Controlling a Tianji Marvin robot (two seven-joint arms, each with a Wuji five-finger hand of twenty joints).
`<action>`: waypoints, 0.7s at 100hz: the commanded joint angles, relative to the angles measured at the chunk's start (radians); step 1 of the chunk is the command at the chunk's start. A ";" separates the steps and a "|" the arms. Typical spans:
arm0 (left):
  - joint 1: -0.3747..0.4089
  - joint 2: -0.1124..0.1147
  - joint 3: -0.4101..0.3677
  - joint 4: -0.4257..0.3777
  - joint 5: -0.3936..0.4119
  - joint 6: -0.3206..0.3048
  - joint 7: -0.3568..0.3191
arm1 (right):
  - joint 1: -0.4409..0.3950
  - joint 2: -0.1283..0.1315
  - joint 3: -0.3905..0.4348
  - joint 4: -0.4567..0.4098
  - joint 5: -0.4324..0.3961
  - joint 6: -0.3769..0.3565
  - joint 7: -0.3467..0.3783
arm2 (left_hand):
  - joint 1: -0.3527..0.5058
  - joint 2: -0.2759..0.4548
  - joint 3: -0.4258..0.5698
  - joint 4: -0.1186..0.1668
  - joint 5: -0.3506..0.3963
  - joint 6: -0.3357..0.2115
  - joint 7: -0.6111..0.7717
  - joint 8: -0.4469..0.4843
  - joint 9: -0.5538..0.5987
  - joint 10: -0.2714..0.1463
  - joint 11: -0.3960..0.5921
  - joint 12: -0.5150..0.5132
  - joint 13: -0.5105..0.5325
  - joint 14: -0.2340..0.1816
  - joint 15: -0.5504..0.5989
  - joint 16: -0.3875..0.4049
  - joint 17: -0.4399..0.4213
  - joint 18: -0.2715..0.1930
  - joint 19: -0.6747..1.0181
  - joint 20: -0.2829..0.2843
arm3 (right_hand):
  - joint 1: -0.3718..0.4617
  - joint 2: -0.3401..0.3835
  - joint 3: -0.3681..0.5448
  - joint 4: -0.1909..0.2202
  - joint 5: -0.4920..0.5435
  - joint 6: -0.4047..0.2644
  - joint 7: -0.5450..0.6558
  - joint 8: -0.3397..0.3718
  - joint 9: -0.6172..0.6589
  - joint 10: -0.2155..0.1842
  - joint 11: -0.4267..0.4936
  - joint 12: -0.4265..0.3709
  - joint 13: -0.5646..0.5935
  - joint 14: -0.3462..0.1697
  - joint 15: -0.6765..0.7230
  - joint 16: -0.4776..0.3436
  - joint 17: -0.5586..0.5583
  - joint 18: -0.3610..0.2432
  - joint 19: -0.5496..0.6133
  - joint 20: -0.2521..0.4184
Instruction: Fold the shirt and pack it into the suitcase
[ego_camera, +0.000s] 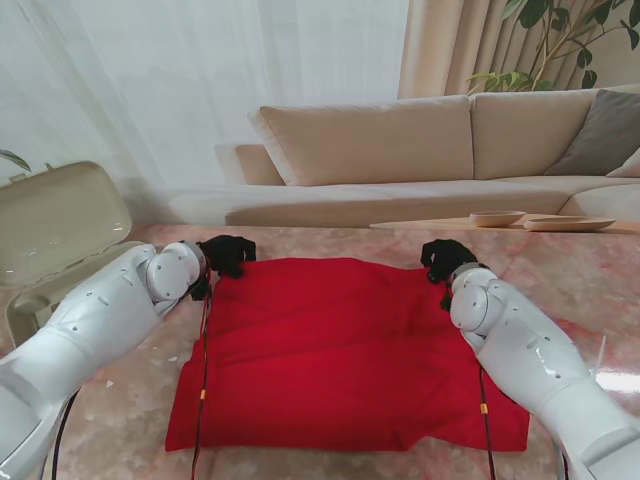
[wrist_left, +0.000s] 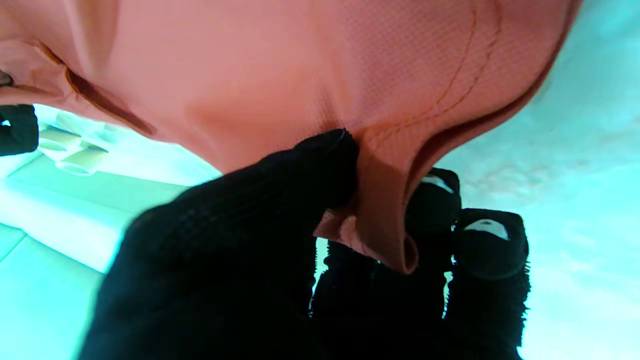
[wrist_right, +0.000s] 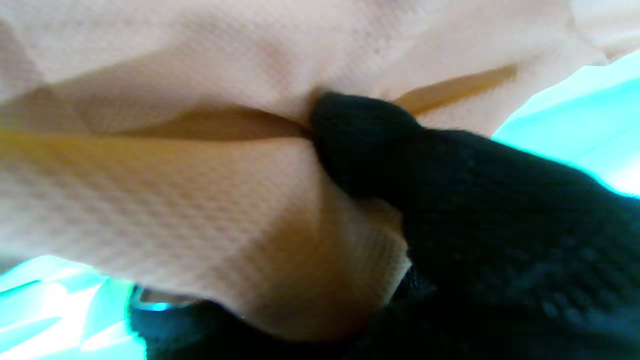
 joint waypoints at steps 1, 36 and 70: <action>0.004 0.004 -0.014 -0.017 0.015 0.015 0.026 | 0.003 -0.011 0.002 -0.015 0.005 0.002 0.002 | 0.012 -0.015 0.105 0.055 0.025 -0.040 0.037 0.028 0.052 -0.020 0.067 0.026 0.031 -0.006 0.055 0.018 0.012 0.024 0.074 0.032 | 0.107 -0.024 0.144 0.068 0.009 -0.036 0.043 0.022 0.054 0.061 0.097 0.043 0.036 -0.092 0.042 0.013 0.047 -0.010 0.120 0.017; 0.008 -0.001 -0.066 -0.030 0.059 0.045 0.119 | 0.068 -0.043 -0.022 0.039 0.023 0.015 -0.086 | 0.037 -0.001 0.057 0.032 0.018 -0.051 0.029 0.035 0.039 -0.021 0.050 0.019 0.009 0.006 0.038 0.019 -0.015 0.029 0.050 0.049 | 0.111 -0.021 0.144 0.066 0.009 -0.035 0.048 0.035 0.056 0.079 0.093 0.047 0.036 -0.117 0.063 0.031 0.082 -0.019 0.115 0.015; 0.018 -0.008 -0.124 -0.040 0.085 0.057 0.210 | 0.088 -0.064 -0.004 0.051 0.027 0.000 -0.179 | 0.052 0.011 0.026 0.025 0.012 -0.055 0.023 0.036 0.029 -0.022 0.041 0.015 -0.006 0.012 0.024 0.018 -0.034 0.029 0.032 0.055 | 0.107 -0.010 0.143 0.062 0.001 -0.042 0.055 0.034 0.048 0.078 0.096 0.043 0.038 -0.127 0.064 0.057 0.091 -0.024 0.112 0.014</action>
